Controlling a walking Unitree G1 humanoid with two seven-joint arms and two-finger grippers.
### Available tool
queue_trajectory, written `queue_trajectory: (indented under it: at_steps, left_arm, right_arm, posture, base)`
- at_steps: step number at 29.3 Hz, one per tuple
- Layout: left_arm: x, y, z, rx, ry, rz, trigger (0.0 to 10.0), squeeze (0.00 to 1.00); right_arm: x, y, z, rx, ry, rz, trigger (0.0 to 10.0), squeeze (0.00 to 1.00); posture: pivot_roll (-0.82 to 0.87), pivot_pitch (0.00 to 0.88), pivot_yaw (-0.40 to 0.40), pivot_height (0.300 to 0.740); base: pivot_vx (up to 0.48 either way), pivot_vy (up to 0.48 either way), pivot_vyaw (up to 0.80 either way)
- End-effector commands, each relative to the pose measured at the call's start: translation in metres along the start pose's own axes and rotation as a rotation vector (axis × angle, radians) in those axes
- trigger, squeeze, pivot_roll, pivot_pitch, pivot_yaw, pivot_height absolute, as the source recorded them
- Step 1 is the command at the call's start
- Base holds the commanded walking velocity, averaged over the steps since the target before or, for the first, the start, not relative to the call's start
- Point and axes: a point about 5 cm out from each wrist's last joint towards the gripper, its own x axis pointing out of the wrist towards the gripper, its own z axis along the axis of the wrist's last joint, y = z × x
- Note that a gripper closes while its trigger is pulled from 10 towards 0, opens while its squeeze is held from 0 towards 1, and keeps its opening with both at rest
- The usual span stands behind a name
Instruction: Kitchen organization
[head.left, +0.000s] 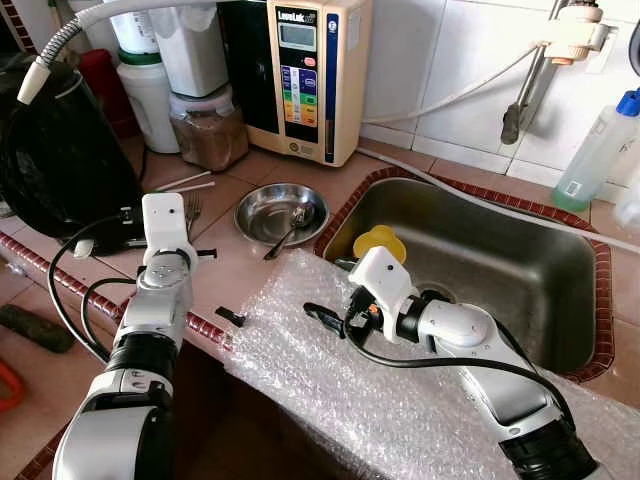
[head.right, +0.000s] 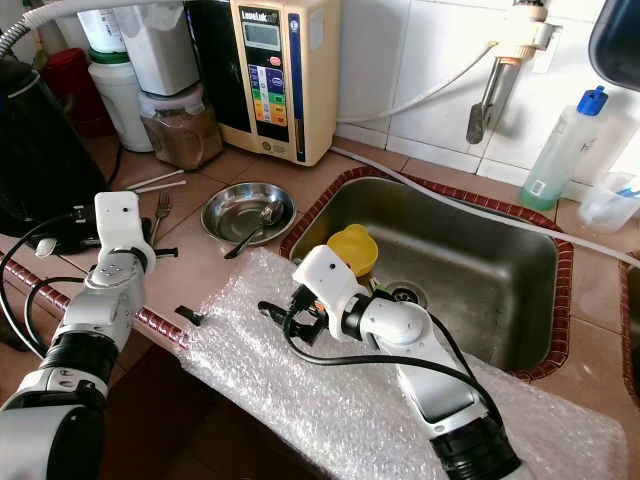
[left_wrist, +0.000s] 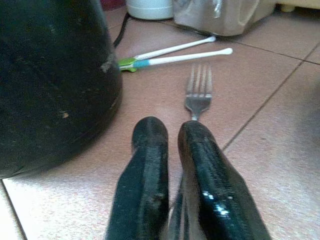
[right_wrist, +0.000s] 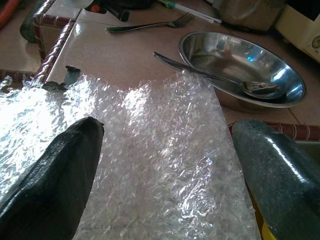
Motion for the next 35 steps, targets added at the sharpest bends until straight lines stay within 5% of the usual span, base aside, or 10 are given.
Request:
queue_trajectory:
  at_steps: [1, 30, 31, 32, 35]
  left_arm:
    - [0.003, 0.003, 0.006, -0.014, 0.010, 0.009, 10.0, 1.00]
    - [0.010, 0.003, -0.003, -0.024, 0.123, 0.031, 10.0, 1.00]
    - [0.010, 0.002, -0.003, -0.025, 0.127, 0.024, 10.0, 0.84]
    - [0.010, 0.001, -0.004, -0.030, 0.131, 0.012, 10.0, 0.00]
    - [0.010, 0.000, -0.006, -0.041, 0.136, 0.005, 10.0, 0.00]
  right_arm:
    - [-0.001, -0.002, 0.001, -0.002, -0.005, -0.009, 10.0, 0.00]
    - [-0.005, 0.003, -0.005, 0.000, 0.014, -0.011, 10.0, 0.00]
    - [-0.005, 0.003, -0.005, 0.001, 0.013, -0.011, 10.0, 0.00]
    - [-0.005, 0.003, -0.005, 0.001, 0.014, -0.012, 10.0, 0.00]
    - [-0.005, 0.003, -0.005, 0.000, 0.015, -0.012, 10.0, 0.00]
  posture:
    - [0.10, 0.000, 0.034, 0.740]
    - [0.08, 0.000, 0.047, 0.740]
    - [0.08, 0.000, 0.046, 0.740]
    - [0.08, 0.000, 0.046, 0.740]
    - [0.08, 0.000, 0.046, 0.740]
  base:
    - [0.000, 0.000, 0.00]
    - [0.000, 0.000, 0.00]
    - [0.000, 0.000, 0.00]
    - [0.000, 0.000, 0.00]
    - [0.000, 0.000, 0.00]
